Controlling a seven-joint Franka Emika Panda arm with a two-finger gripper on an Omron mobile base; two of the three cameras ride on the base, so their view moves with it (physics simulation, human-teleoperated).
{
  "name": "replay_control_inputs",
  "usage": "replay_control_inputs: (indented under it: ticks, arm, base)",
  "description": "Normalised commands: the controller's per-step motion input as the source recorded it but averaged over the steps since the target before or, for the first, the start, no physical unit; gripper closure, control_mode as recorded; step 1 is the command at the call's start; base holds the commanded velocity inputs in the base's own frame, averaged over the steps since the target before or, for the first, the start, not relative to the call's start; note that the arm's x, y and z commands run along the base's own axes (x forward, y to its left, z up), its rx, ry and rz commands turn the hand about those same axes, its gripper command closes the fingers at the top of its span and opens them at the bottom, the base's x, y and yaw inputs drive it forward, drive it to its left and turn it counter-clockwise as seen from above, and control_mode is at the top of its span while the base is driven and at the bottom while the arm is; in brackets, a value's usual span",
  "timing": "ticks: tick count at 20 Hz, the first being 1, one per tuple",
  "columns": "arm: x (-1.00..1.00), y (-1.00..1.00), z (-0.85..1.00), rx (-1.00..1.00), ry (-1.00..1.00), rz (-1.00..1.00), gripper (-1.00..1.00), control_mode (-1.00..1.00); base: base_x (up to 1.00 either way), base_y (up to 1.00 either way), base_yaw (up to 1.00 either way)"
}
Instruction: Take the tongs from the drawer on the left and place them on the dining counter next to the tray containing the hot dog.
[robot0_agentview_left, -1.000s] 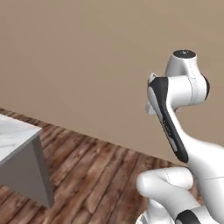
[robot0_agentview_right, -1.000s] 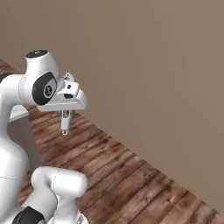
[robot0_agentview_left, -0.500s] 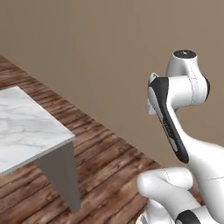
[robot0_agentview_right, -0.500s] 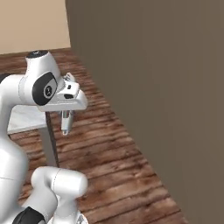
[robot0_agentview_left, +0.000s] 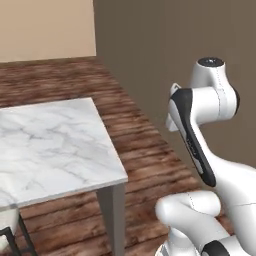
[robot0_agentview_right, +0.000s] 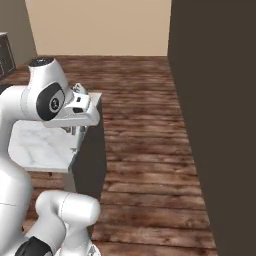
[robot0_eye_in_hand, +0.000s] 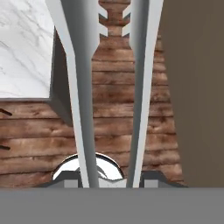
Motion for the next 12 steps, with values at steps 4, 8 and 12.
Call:
replay_control_inputs:
  ticks: [4, 8, 12]
  arm:
    - [0.00, 0.00, 0.00, 0.00, 0.00, 0.00, 1.00, 1.00]
    - [0.00, 0.00, 0.00, 0.00, 0.00, 0.00, 1.00, 1.00]
    - [0.00, 0.00, 0.00, 0.00, 0.00, 0.00, 1.00, 1.00]
  base:
    - [0.46, -0.82, 0.56]
    - [-0.01, -1.00, 0.43]
    - [0.21, -1.00, 0.37]
